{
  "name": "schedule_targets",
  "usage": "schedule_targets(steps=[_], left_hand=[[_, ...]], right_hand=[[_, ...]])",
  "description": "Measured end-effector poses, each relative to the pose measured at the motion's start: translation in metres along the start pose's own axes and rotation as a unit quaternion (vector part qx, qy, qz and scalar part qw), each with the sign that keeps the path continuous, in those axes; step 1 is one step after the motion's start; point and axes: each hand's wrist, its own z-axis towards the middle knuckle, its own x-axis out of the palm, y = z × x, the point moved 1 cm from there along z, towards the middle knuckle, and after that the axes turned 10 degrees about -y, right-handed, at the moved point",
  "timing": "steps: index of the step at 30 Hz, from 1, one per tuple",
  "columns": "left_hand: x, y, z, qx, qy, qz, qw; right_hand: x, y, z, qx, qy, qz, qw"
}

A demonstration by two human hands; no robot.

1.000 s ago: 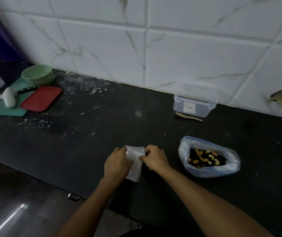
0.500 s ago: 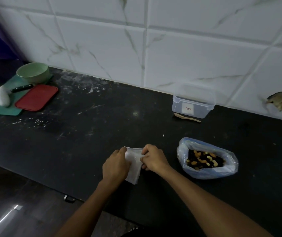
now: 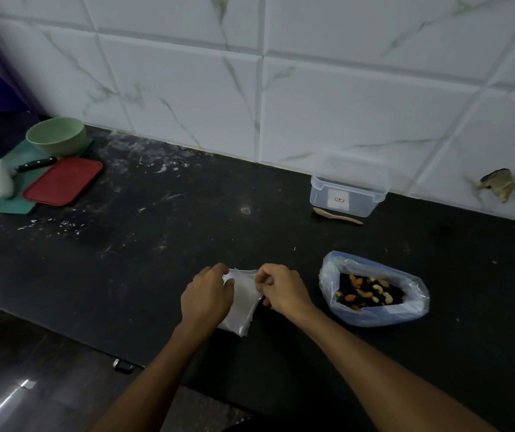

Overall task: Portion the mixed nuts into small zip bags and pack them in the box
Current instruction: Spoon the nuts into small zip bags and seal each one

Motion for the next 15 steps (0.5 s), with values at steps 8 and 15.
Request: schedule_targets(steps=[8,15], left_hand=[[-0.024,-0.031,0.004,0.008,-0.034,-0.055,0.998],[-0.033,-0.089,0.014,-0.026,0.072,-0.272,0.959]], right_hand=[[-0.034,0.008,-0.006,0.064,-0.017,0.105,0.992],[-0.08,0.018,-0.014,0.019,-0.112,0.161,0.98]])
